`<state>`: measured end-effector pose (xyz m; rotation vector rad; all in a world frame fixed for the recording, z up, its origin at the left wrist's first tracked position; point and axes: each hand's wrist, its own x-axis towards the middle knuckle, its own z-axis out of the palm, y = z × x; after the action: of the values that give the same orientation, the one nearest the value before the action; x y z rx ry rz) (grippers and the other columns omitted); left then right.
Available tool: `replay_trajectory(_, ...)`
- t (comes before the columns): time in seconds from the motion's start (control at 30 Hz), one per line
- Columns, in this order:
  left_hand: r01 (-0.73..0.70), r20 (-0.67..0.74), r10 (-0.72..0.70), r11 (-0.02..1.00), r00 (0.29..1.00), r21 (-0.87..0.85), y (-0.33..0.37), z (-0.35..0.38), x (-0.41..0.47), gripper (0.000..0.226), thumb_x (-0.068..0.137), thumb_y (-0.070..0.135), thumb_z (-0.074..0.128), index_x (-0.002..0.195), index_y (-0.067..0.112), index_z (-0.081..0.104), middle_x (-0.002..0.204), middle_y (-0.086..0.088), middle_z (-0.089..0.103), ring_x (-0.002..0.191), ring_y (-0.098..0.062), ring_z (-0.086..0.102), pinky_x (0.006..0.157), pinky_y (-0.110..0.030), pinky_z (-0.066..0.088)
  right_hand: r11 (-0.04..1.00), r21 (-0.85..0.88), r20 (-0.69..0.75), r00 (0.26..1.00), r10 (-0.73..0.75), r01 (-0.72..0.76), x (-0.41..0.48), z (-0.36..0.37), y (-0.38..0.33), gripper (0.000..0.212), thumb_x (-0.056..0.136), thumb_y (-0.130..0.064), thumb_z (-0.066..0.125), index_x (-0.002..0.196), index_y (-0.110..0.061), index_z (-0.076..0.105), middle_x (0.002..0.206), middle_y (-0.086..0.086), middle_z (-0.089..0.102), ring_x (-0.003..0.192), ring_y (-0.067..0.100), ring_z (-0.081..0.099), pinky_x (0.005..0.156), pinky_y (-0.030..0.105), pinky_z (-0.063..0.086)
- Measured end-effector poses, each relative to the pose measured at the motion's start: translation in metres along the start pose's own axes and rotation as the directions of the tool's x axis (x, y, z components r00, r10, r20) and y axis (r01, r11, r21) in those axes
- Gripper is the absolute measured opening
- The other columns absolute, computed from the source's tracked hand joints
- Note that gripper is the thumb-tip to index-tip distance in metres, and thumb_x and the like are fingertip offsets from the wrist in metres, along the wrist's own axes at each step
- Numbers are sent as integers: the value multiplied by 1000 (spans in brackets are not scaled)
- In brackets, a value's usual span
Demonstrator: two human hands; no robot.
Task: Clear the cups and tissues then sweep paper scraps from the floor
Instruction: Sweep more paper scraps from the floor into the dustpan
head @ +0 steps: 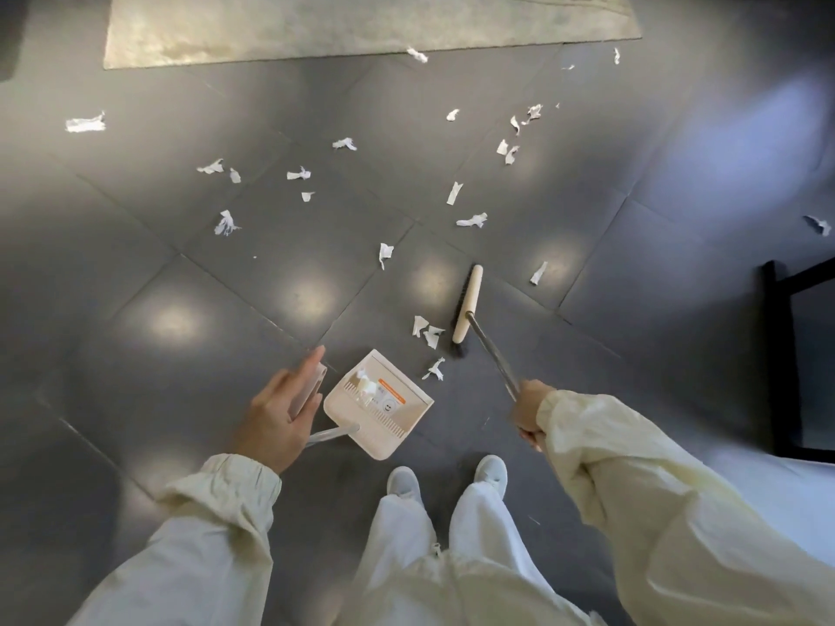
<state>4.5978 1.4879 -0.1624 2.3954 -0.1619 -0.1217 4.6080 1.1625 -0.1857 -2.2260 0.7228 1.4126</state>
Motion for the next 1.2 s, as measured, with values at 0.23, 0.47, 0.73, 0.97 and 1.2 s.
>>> replay_trajectory(0.23, -11, -20, 10, 999, 1000, -34, -2, 5, 2, 59, 81, -7, 66, 135, 12, 52, 95, 1, 54, 83, -7, 52, 83, 1, 29, 965, -262, 10, 1000, -24, 26, -19, 47, -16, 49, 85, -7, 47, 132, -20, 39, 95, 5, 55, 74, 29, 57, 72, 36, 50)
replay_trajectory(0.47, -38, -56, 40, 998, 998, 41, -6, 10, 8, 57, 82, -2, 67, 134, 18, 54, 94, -10, 62, 79, -30, 62, 75, -18, 40, 981, -177, 103, 993, -55, 73, -57, 66, 1, 28, 85, -5, 39, 107, -22, 44, 73, 5, 56, 44, 18, 51, 43, 20, 43)
replay_trajectory(0.73, 16, -87, -11, 999, 996, 48, -12, 1, -7, 60, 86, 1, 63, 139, 23, 46, 105, -10, 65, 87, -33, 64, 78, -39, 50, 992, -52, 37, 993, -110, 111, -107, 50, 7, 29, 86, -3, 37, 108, -17, 49, 65, 6, 48, 32, 12, 43, 32, 17, 34)
replay_trajectory(0.97, 60, -153, -50, 996, 987, 61, -29, -14, -43, 60, 86, 1, 64, 139, 23, 47, 101, -8, 63, 85, -28, 64, 78, -32, 47, 958, -270, -125, 983, -133, 96, -66, 54, -25, 50, 88, -9, 42, 136, -22, 34, 79, 3, 44, 75, 26, 57, 60, 31, 51)
replay_trajectory(1.2, 63, -211, -49, 996, 976, 62, -34, -18, -30, 57, 82, -6, 66, 135, 9, 52, 103, -16, 67, 88, -33, 63, 84, -18, 38, 953, -277, -3, 992, -129, 123, -37, 107, -27, 61, 91, -12, 45, 146, -26, 24, 117, 12, 57, 106, 31, 61, 89, 37, 53)
